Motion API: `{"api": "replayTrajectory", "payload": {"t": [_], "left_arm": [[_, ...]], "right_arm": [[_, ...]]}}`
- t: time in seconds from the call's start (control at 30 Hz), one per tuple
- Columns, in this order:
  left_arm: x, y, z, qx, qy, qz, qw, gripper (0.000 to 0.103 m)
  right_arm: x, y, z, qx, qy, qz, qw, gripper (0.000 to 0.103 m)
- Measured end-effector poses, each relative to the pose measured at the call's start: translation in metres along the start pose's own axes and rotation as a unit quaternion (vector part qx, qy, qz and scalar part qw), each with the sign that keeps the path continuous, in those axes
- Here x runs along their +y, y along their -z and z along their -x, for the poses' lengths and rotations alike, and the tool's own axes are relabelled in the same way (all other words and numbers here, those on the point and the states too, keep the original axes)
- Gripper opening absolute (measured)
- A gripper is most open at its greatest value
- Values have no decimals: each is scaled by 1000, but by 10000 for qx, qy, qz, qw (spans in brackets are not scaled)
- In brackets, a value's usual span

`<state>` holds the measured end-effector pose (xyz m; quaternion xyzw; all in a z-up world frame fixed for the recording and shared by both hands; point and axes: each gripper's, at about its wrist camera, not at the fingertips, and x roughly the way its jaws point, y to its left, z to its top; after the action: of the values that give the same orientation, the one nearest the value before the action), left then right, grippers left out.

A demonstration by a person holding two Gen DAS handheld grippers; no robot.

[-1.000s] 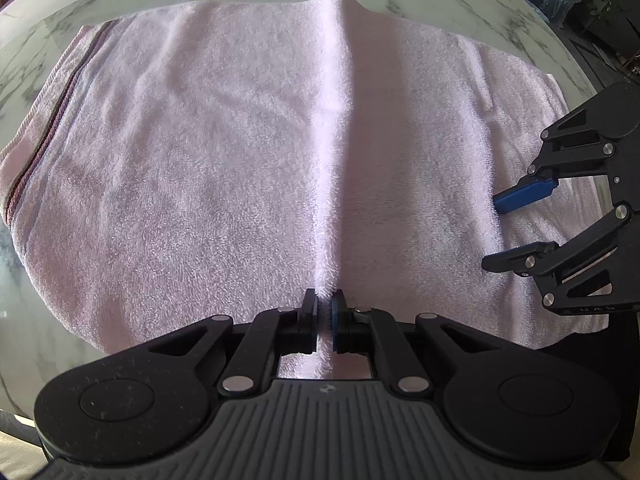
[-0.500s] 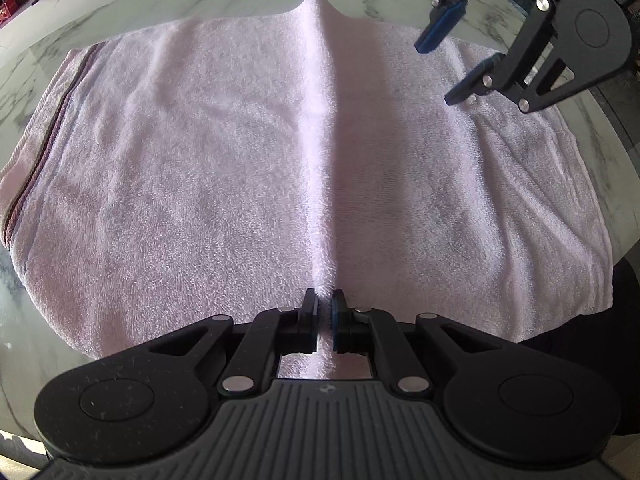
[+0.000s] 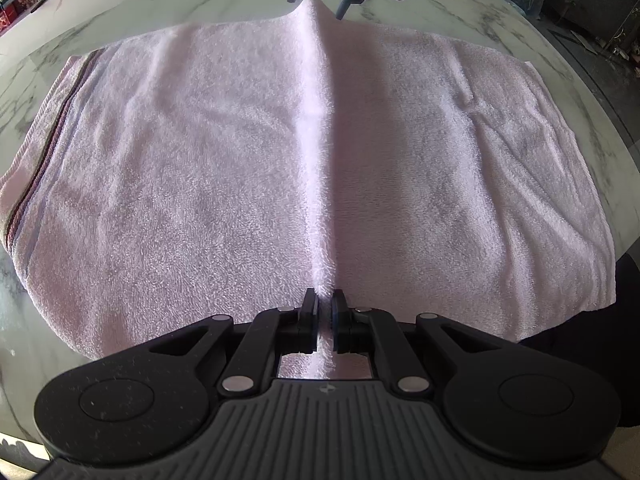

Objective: Fold towel
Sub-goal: 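Grasp the towel's middle with the left gripper while the right gripper pinches it too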

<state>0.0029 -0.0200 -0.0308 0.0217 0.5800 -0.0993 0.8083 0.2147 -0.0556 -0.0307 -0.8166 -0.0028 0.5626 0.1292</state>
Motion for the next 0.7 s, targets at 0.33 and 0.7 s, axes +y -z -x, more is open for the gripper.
{"api": "replayTrajectory", "payload": {"t": [0.33, 0.7], "left_arm": [[-2, -7, -6, 41, -20, -26, 10000, 6], [2, 17, 24, -149, 21, -356, 9993, 4]], "right_arm": [[5, 2, -29, 82, -283, 471, 9985, 14], [22, -2, -27, 352, -90, -270, 9990, 4]]}}
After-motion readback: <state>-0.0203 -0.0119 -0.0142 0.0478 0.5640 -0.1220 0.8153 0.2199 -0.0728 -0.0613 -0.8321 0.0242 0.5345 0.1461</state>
